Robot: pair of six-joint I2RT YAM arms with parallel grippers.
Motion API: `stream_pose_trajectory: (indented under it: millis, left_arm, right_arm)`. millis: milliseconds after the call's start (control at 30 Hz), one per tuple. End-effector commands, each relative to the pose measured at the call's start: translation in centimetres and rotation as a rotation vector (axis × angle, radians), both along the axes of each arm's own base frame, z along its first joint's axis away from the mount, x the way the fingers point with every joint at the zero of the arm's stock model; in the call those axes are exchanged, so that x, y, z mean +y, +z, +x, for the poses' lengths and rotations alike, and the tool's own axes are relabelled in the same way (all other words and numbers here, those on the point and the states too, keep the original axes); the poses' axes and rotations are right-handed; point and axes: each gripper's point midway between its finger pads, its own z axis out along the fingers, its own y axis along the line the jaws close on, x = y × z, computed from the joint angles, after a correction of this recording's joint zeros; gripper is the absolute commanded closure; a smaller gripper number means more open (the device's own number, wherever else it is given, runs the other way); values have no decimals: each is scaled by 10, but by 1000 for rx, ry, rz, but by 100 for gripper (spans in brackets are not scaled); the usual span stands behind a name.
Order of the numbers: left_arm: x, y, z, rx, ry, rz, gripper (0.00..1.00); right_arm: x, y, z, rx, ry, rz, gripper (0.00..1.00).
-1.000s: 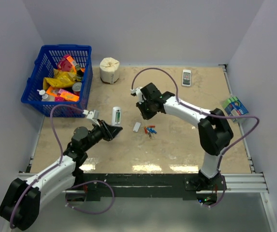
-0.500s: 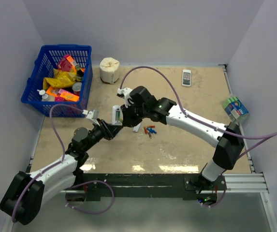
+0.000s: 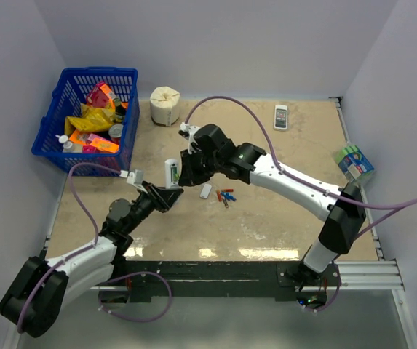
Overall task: Load the batteries into the remote control
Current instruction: Load the battery into the remote control.
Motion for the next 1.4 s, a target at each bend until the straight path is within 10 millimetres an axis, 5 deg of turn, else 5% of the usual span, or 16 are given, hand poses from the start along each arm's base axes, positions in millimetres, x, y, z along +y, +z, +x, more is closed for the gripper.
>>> stream_pose_trajectory:
  millis: [0,400,1367]
  left_arm:
    - [-1,27,1,-80,25,-99,100]
    - [-6,34,-5,-99,21,-155,100]
    - [-15,54,-12,-11,17,-352,100]
  right_arm:
    - [10,13,8,23,-47,30,100]
    - [4,1,17,50,-126,-39,100]
    - [5,16,36,47,-194,-116,93]
